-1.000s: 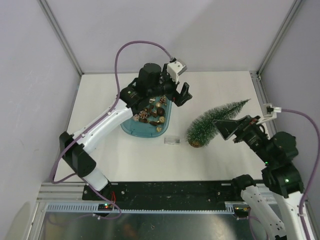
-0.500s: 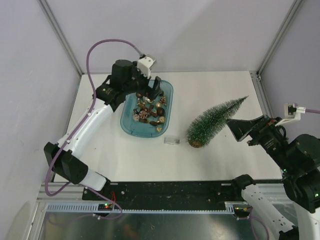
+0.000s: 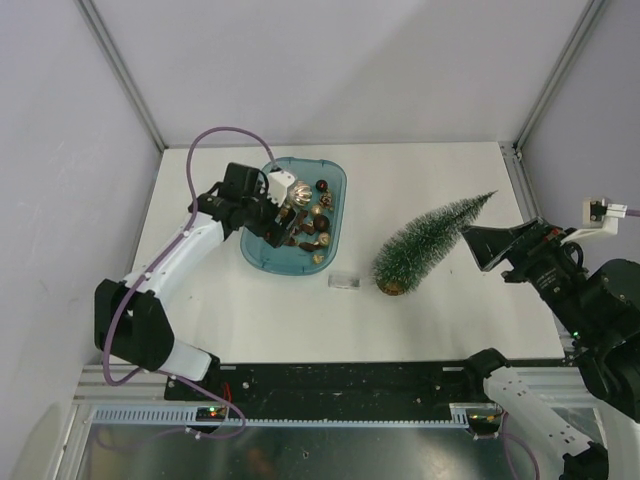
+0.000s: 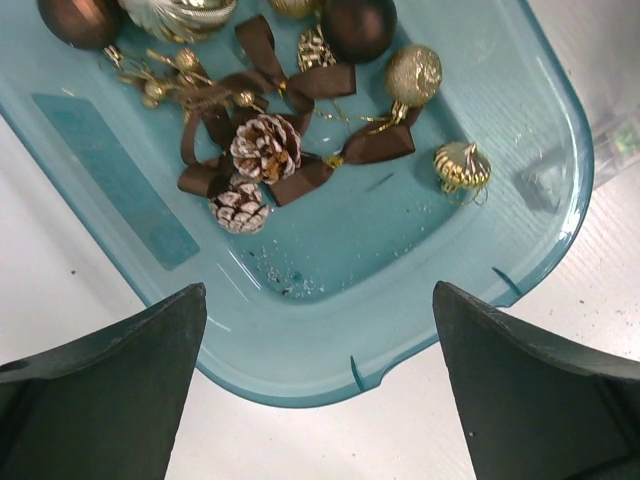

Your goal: Decorate the small christmas tree

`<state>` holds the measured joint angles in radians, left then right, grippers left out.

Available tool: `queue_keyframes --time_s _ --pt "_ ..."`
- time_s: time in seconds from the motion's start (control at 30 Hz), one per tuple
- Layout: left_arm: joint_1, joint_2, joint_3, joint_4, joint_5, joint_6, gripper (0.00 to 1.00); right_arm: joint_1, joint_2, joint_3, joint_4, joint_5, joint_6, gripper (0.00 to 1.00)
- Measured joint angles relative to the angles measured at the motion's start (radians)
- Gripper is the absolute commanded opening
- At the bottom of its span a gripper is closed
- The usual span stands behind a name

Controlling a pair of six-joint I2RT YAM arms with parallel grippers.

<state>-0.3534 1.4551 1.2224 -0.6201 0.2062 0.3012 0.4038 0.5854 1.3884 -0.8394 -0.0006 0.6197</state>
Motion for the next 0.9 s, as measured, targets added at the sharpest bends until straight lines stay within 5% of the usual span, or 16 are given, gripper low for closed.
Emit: queue_keyframes --time_s 0.47,0.67,0.9 --pt "0.052 0.054 -0.018 0.016 0.004 0.005 1.00 0.026 0.074 0.095 -0.101 0.135 -0.084 1.00" --pt "0.053 0.219 0.033 0.042 0.000 -0.002 0.95 0.108 0.068 0.238 -0.161 0.275 -0.120 0.99" --pt "0.053 0.393 0.170 0.074 -0.015 -0.005 0.83 0.256 -0.006 0.158 -0.162 0.432 -0.115 0.99"
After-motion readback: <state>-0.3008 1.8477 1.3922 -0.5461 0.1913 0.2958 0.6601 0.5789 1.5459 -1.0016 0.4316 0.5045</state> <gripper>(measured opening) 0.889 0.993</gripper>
